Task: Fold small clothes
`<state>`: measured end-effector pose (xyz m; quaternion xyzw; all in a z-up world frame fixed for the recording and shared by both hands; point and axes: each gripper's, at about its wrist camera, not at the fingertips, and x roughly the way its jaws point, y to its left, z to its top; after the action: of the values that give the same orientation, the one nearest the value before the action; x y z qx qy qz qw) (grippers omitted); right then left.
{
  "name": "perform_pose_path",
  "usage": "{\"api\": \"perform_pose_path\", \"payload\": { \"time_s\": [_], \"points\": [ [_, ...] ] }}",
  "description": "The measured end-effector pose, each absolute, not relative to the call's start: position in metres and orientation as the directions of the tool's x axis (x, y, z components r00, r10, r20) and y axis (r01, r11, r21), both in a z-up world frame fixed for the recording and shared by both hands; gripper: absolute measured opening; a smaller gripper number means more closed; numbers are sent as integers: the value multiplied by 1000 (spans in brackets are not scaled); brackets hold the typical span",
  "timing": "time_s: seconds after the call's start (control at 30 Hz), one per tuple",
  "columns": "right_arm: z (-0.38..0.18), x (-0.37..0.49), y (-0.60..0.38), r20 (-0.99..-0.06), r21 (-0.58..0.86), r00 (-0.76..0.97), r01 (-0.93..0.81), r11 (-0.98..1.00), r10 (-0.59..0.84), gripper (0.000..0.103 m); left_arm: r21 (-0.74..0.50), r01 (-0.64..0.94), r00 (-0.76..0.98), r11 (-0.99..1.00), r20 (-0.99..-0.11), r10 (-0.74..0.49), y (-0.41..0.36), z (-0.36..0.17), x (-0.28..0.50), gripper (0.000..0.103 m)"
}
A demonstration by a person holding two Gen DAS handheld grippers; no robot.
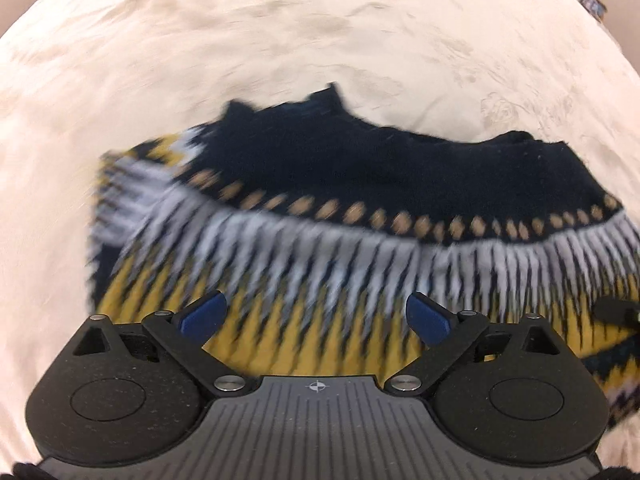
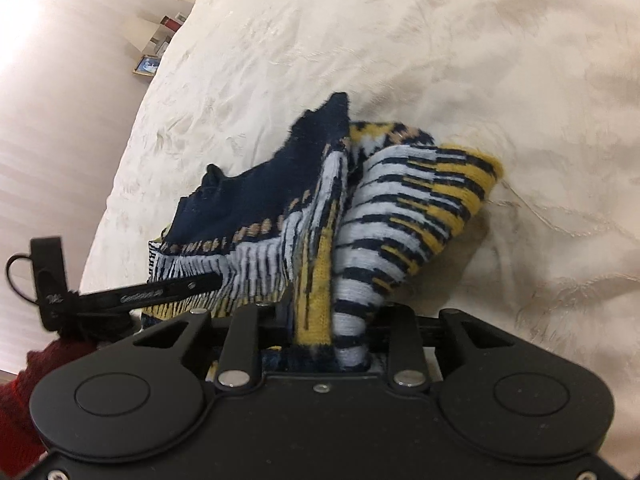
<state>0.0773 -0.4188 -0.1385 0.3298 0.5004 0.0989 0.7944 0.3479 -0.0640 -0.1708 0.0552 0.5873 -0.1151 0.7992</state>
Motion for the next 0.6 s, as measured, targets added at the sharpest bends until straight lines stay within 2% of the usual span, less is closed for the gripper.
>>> {"api": "perform_pose_path", "payload": {
  "time_s": [0.27,0.6],
  "points": [
    [-100,90,-373,-779,529,464,126,839,421,37,-54,204,295,977,-949,-114,19,-154,302,98],
    [-69,113,-281,-789,484,444,23,875,425,36,-117,131,308,984,-939,-153,84,-127,292,98]
  ]
}}
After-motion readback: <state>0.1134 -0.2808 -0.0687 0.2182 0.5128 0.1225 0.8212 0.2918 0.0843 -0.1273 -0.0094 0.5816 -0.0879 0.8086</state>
